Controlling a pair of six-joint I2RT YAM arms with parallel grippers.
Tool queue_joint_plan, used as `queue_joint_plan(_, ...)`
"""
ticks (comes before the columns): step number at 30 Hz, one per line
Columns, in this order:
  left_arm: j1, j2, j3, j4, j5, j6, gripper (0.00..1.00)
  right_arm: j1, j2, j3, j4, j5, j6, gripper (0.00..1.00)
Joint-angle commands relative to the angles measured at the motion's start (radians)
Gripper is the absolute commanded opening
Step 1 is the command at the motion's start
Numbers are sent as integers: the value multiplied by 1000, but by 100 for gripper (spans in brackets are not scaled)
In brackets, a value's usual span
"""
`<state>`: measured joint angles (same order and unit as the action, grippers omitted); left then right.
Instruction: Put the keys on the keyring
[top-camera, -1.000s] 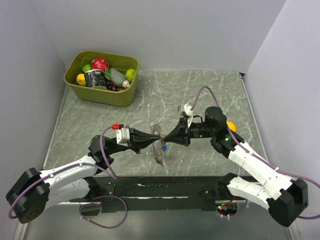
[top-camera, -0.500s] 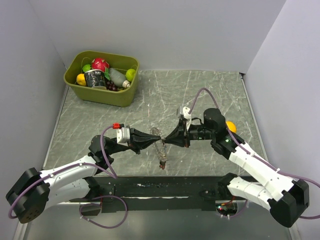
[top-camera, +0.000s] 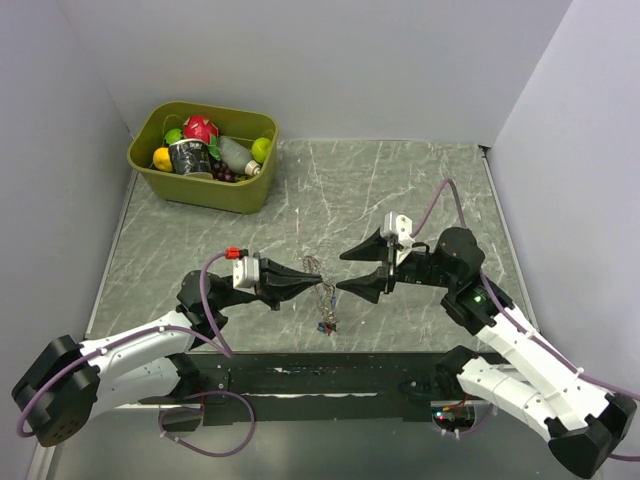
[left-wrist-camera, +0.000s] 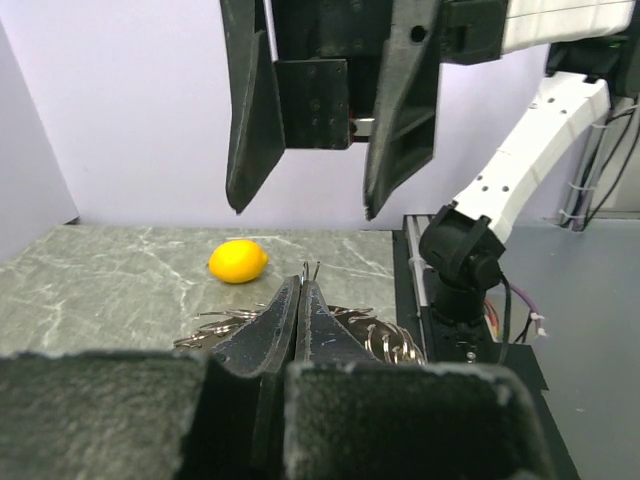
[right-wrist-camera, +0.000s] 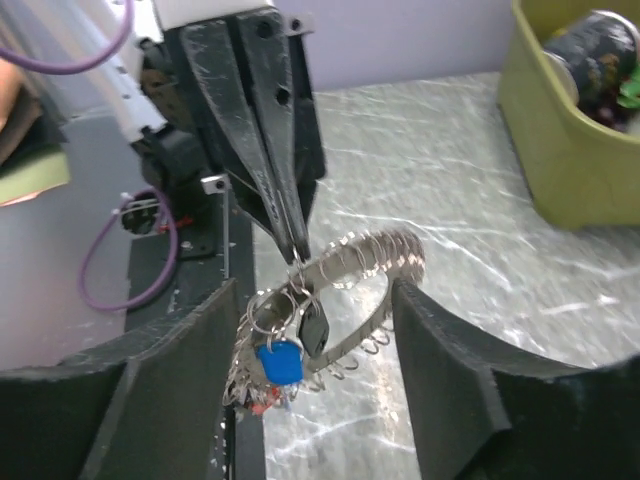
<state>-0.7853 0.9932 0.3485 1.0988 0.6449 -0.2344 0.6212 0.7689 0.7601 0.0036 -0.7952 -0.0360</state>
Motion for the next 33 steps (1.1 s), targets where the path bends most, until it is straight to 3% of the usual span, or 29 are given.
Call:
queue_joint_plan(1,-3,2,47,147,53,-37,1,3,36,-1,116,-111,28,65)
queue_joint_plan(8,-5,-4,55,156,65,-57,1,3,75,-5,142,-156,33,51)
queue_joint_plan(19,-5,-1,76,142,71,-49,1,11,75,-15,171,-199,88,48)
queue_joint_plan(28,-5,5,87,161,81,-69,1,20,101,-4,176,-205,110,27)
queue_joint_plan(33,-5,7,89,158,82,-71,1,20,110,8,174,-203,117,7)
